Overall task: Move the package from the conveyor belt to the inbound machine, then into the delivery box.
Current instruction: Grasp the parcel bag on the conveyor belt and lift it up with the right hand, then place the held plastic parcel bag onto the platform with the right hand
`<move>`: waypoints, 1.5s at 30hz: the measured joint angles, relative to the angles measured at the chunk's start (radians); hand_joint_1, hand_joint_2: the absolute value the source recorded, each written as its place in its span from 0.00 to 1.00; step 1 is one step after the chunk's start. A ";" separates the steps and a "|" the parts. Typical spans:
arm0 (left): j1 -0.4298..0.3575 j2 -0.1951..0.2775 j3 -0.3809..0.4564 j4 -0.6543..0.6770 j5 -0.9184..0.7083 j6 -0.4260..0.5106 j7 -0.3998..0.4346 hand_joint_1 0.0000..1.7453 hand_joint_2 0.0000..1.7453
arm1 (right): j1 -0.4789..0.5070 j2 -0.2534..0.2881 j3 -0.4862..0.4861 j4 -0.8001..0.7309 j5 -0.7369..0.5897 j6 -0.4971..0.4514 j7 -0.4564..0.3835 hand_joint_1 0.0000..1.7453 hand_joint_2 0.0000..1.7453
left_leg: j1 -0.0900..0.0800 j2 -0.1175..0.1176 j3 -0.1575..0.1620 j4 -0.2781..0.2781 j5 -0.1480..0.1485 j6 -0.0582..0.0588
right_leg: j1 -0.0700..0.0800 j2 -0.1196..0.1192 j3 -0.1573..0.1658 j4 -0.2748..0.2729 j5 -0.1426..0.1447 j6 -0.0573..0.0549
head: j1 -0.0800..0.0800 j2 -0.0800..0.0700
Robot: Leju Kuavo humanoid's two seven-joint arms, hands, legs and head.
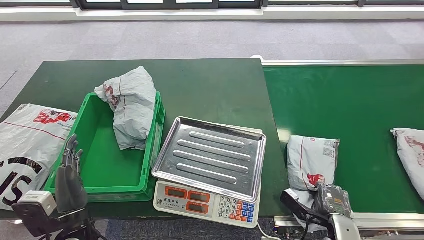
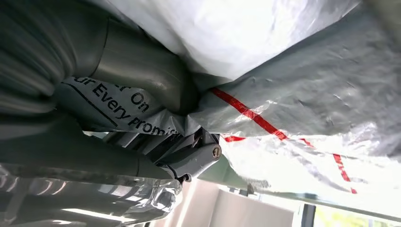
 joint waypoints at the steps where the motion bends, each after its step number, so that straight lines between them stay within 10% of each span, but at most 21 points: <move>1: 0.001 -0.001 0.000 -0.001 0.000 0.000 0.000 0.00 0.00 | -0.002 0.003 0.003 0.002 0.000 -0.003 0.000 1.00 1.00 | 0.000 0.000 0.000 0.000 0.000 0.000 | 0.000 0.000 0.000 0.000 0.000 0.000 | 0.000 0.000; 11: 0.043 -0.019 0.005 -0.031 -0.004 0.011 -0.035 0.00 0.00 | -0.003 0.057 -0.015 -0.197 -0.022 -0.410 -0.085 1.00 1.00 | 0.000 0.000 -0.001 0.000 0.000 -0.001 | 0.000 0.000 -0.002 0.000 0.000 0.000 | 0.000 0.000; 20: 0.056 -0.021 0.008 -0.027 0.003 0.012 -0.053 0.00 0.00 | 0.061 0.084 -0.043 -0.497 -0.015 -0.520 -0.173 1.00 1.00 | 0.000 -0.001 -0.001 0.000 0.000 -0.001 | 0.000 -0.001 -0.002 0.000 -0.001 -0.001 | 0.000 0.000; 33: 0.021 -0.021 -0.001 0.008 0.008 0.011 -0.052 0.00 0.00 | 0.009 0.096 0.061 -0.498 -0.184 -0.450 -0.266 1.00 1.00 | 0.000 0.002 -0.002 -0.001 0.000 -0.001 | 0.000 0.001 0.000 0.000 0.000 -0.001 | 0.000 0.000; 45: -0.163 -0.019 -0.091 0.164 0.024 -0.006 -0.030 0.00 0.00 | -0.241 0.261 0.312 -0.131 -0.408 -0.383 -0.414 1.00 1.00 | 0.003 0.000 0.000 -0.001 0.006 -0.004 | 0.003 0.001 -0.002 0.001 0.004 -0.004 | 0.000 0.000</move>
